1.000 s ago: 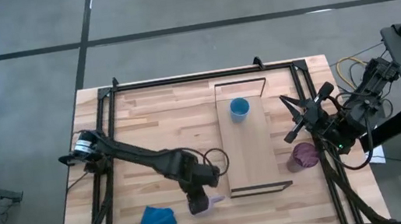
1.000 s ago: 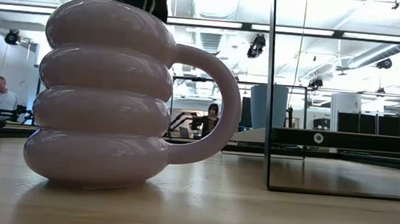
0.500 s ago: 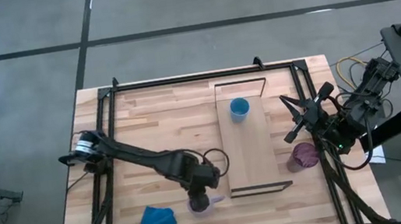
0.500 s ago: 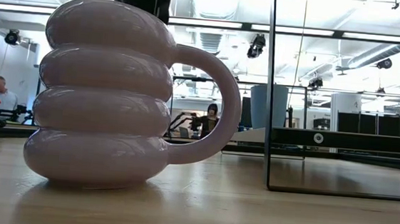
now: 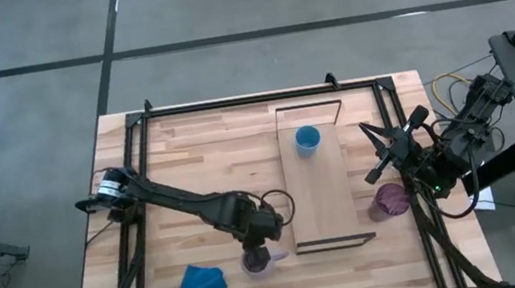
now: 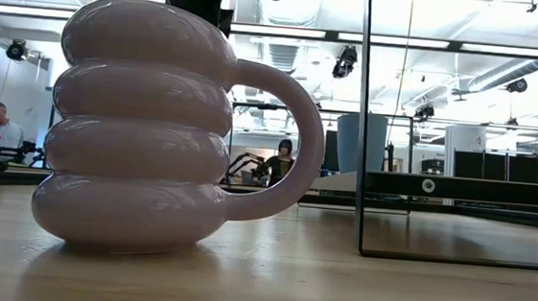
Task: Stack small to large cups/mugs on shelf
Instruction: Put the purple mug on the shelf
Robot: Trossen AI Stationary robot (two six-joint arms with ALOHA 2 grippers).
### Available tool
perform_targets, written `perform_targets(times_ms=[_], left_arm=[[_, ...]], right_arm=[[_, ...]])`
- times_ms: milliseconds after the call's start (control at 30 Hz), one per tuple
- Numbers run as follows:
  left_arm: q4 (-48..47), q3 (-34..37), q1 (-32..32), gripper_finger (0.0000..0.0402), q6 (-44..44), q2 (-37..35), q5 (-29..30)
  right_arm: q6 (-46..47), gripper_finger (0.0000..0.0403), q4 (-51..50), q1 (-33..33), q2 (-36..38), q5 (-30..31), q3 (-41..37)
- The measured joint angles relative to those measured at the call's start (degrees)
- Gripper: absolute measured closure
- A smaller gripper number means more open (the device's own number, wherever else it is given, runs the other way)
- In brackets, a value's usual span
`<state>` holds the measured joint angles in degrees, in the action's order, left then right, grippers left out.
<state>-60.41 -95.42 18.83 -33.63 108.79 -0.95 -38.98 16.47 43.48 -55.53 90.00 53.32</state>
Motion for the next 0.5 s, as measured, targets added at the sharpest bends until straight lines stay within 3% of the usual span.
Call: perform_targets(times_ms=[500], left_arm=[[3.58,3.85,-0.07,0.0327,-0.07,0.04,-1.73]], right_arm=[[-0.28,0.0394,0.00,0.00,0.00,0.00,0.00]])
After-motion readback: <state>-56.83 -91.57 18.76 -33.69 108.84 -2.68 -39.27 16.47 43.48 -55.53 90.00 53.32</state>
